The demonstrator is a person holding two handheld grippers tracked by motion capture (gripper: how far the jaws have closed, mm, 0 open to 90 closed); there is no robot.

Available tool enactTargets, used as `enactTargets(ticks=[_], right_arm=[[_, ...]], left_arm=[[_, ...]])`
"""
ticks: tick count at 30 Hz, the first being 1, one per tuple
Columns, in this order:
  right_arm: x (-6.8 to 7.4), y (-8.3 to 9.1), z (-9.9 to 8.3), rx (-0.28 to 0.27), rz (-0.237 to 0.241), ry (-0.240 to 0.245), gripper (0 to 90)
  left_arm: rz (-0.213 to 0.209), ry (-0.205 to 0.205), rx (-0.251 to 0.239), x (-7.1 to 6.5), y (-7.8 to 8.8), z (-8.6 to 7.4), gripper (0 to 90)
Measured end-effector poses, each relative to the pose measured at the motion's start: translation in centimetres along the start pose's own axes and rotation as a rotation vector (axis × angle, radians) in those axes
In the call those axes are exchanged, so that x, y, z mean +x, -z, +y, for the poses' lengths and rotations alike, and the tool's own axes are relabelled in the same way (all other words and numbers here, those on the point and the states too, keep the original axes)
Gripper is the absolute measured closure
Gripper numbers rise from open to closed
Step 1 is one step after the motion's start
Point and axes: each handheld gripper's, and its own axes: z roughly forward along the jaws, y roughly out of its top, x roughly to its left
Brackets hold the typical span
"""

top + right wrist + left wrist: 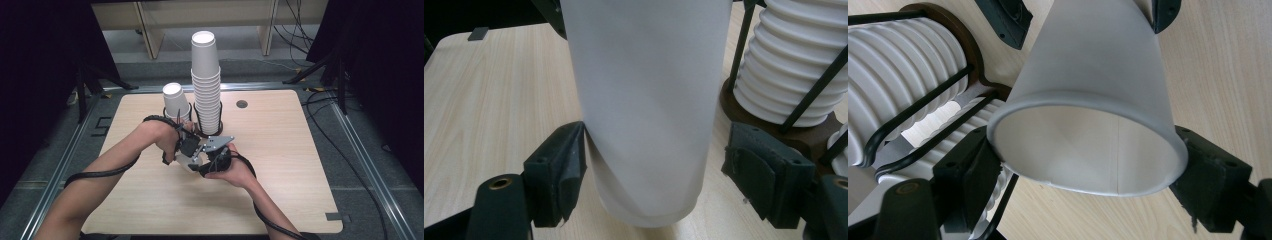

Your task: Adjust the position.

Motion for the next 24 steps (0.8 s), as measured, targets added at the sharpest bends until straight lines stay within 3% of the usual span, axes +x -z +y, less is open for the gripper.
enactTargets(ticks=[5, 7, 8, 12, 13, 15, 17, 24], right_arm=[[0.08, 0.06, 0.00, -0.007, 0.001, 0.000, 25.4], [0.14, 0.11, -0.01, -0.018, 0.002, -0.003, 25.4], [0.14, 0.14, -0.01, -0.011, 0.006, 0.000, 25.3], [0.17, -0.16, -0.23, 0.000, 0.012, 0.004, 25.3], [0.17, -0.20, -0.29, 0.004, 0.013, -0.007, 25.3], [0.29, -0.45, -0.51, -0.009, 0.027, -0.021, 25.1], [0.34, -0.51, -0.64, -0.005, 0.026, -0.021, 24.5], [0.34, -0.62, -0.68, -0.012, 0.019, -0.015, 24.9]], left_arm=[[-0.007, 0.009, -0.005, -0.02, -0.05, -0.19, 18.8], [-0.016, -0.003, -0.009, 0.11, -0.10, -0.30, 18.8], [-0.007, -0.029, -0.013, 0.31, -0.10, -0.29, 18.8], [-0.014, 0.008, -0.006, 0.08, 0.03, -0.35, 18.8], [-0.002, -0.057, -0.016, 0.50, 0.02, -0.16, 18.8], [-0.004, -0.019, -0.021, 0.19, 0.04, -0.23, 18.8], [-0.002, -0.041, -0.020, 0.33, 0.08, -0.20, 18.8], [0.000, -0.029, -0.030, 0.26, 0.15, -0.23, 18.8]])
